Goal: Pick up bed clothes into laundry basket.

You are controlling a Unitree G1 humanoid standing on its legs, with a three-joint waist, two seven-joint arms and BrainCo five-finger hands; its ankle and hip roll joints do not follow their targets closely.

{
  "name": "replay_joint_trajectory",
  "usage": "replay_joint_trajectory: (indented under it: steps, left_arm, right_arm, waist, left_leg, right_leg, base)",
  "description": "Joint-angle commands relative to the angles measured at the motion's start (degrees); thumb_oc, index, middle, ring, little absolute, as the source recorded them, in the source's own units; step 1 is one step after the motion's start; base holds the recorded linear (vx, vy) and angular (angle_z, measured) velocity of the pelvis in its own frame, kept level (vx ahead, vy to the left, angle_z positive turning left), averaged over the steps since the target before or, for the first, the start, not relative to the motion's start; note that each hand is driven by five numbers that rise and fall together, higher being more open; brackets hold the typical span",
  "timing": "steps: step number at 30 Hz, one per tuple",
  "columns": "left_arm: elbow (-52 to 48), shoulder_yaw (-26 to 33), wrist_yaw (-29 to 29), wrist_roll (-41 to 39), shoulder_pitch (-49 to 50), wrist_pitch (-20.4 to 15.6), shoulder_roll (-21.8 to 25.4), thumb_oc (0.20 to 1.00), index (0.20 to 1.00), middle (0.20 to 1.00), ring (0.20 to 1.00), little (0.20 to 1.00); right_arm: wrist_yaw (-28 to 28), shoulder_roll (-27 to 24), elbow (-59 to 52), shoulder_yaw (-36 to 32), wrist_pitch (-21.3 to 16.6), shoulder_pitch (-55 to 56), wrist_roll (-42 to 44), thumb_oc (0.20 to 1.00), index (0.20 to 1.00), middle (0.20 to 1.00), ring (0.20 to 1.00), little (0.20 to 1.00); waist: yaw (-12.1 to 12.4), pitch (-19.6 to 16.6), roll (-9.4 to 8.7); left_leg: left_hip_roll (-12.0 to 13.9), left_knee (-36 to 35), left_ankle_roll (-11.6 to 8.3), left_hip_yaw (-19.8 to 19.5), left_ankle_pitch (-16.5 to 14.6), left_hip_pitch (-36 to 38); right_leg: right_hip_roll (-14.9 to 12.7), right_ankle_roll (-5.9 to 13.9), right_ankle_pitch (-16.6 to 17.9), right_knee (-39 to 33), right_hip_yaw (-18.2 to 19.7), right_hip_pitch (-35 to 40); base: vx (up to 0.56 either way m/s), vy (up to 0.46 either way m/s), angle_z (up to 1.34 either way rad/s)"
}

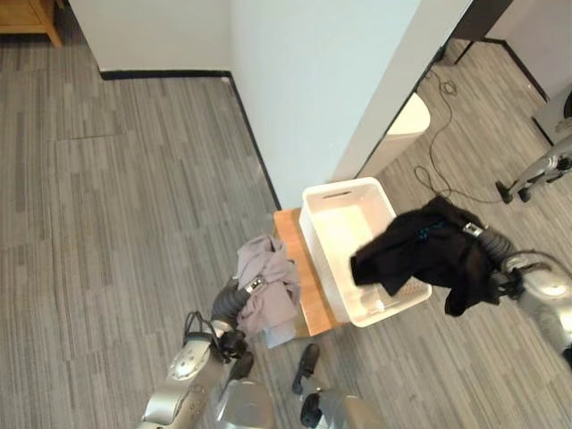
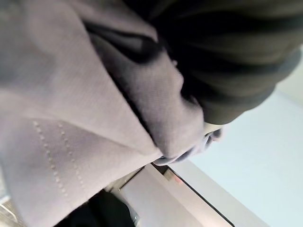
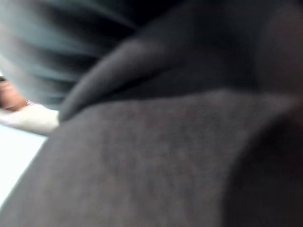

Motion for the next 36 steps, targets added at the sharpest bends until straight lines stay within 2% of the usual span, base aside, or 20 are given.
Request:
replay_joint_trajectory:
  steps: [1,4,5,6,7,12,18,23,27,35,36]
  left_arm:
    - [-5.89,-0.88,-0.18,0.69,-2.26,-2.39,0.53,0.2,0.2,0.2,0.2,0.2]
    - [-5.3,-1.16,0.29,1.16,-2.58,-2.43,0.2,0.2,0.2,0.2,0.2,0.2]
    - [-5.05,-1.34,0.13,1.42,-2.52,-2.34,0.32,0.2,0.2,0.2,0.2,0.2]
    - [-5.03,-1.37,0.13,1.54,-2.25,-2.38,0.49,0.2,0.2,0.2,0.2,0.2]
    - [-4.83,-0.77,-0.04,1.86,-1.75,-2.46,0.85,0.2,0.2,0.2,0.2,0.2]
    - [-5.16,-1.93,-0.12,1.22,-2.1,-2.86,1.19,0.2,0.2,0.2,0.2,0.2]
    - [-4.23,-3.93,1.44,1.08,-6.3,-3.76,0.51,0.2,0.2,0.2,0.2,0.2]
    - [-4.04,-4.65,2.23,1.74,-8.03,-4.18,-0.49,0.2,0.2,0.2,0.2,0.2]
    - [-4.06,-4.69,2.24,1.96,-8.48,-4.41,-0.91,0.2,0.2,0.2,0.2,0.2]
    - [-3.63,-4.34,2.07,2.3,-8.72,-4.82,-1.08,0.2,0.2,0.2,0.2,0.2]
    - [-3.62,-4.29,2.12,2.38,-8.79,-4.79,-1.07,0.2,0.2,0.2,0.2,0.2]
  right_arm:
    - [-3.56,-0.01,7.93,3.06,-1.19,-12.96,-7.4,0.2,0.2,0.2,0.2,0.2]
    - [-4.46,1.44,16.04,6.72,-0.49,-20.08,-14.42,0.2,0.2,0.2,0.2,0.2]
    - [-3.72,0.87,18.44,10.16,-0.36,-23.66,-19.67,0.2,0.2,0.2,0.2,0.2]
    - [-4.73,-0.31,19.96,13.59,0.1,-27.5,-25.97,0.2,0.2,0.2,0.2,0.2]
    - [-4.78,-2.65,17.28,22.22,0.05,-34.12,-40.07,0.2,0.2,0.2,0.2,0.2]
    - [-6.89,0.48,24.02,24.48,0.31,-40.65,-47.98,0.2,0.2,0.2,0.2,0.2]
    - [-9.29,8.94,32.32,25.0,-0.36,-48.65,-46.41,0.2,0.2,0.2,0.2,0.2]
    - [-8.88,13.49,34.53,26.63,-0.54,-48.93,-47.96,0.2,0.2,0.2,0.2,0.2]
    - [-7.76,14.79,36.02,27.31,-0.47,-46.06,-50.94,0.2,0.2,0.2,0.2,0.2]
    - [-7.34,13.62,36.75,26.44,-0.28,-42.5,-53.05,0.2,0.2,0.2,0.2,0.2]
    - [-7.41,13.52,37.55,25.99,-0.14,-42.02,-53.13,0.366,0.366,0.366,0.366,0.366]
  waist:
    - [2.68,0.21,4.43]
    - [3.45,0.82,4.86]
    - [3.71,1.0,4.92]
    - [4.02,1.17,5.02]
    - [4.06,1.17,4.95]
    - [4.12,0.49,5.25]
    - [3.78,0.65,5.49]
    - [3.26,0.9,5.39]
    - [2.8,1.27,5.63]
    - [2.08,1.57,6.42]
    - [1.96,1.55,6.62]
  left_leg:
    - [0.77,-8.08,1.8,1.65,7.95,-0.94]
    - [0.66,-8.13,1.75,1.06,8.31,-1.63]
    - [0.66,-8.14,1.76,1.04,8.37,-1.8]
    - [0.8,-8.16,1.72,1.08,8.24,-1.82]
    - [0.89,-8.26,1.77,1.12,8.53,-2.41]
    - [0.69,-8.45,1.89,1.03,8.44,-2.63]
    - [0.5,-8.44,1.97,1.46,8.45,-2.83]
    - [0.45,-8.48,2.08,1.8,8.27,-2.71]
    - [0.33,-8.51,2.22,2.13,8.17,-2.86]
    - [0.14,-8.6,2.26,2.52,8.22,-3.34]
    - [0.13,-8.64,2.28,2.59,8.23,-3.4]
  right_leg:
    - [-0.47,1.83,-5.15,0.91,-0.63,3.26]
    - [-0.39,1.83,-4.91,0.79,-0.9,2.67]
    - [-0.34,1.83,-4.85,0.78,-0.84,2.55]
    - [-0.16,1.81,-4.92,0.78,-0.63,2.46]
    - [-0.17,1.92,-4.78,0.79,-0.41,1.81]
    - [-0.28,1.95,-4.89,0.74,-0.32,1.64]
    - [-0.45,1.88,-4.68,0.83,0.23,1.33]
    - [-0.37,1.85,-4.53,0.9,0.83,1.09]
    - [-0.47,1.85,-4.34,0.98,1.34,0.67]
    - [-0.64,1.98,-3.97,0.89,1.75,-0.16]
    - [-0.63,1.98,-3.99,0.84,1.85,-0.22]
  base:
    - [-0.05,0.0,0.08]
    - [-0.02,0.01,0.16]
    - [-0.02,0.02,0.11]
    - [-0.04,0.038,0.01]
    - [0.0,0.0,0.0]
    - [0.0,0.015,0.01]
    - [-0.01,0.006,0.02]
    - [-0.01,0.006,-0.03]
    - [-0.01,0.002,-0.03]
    - [0.0,0.001,0.0]
    - [0.0,0.006,-0.04]
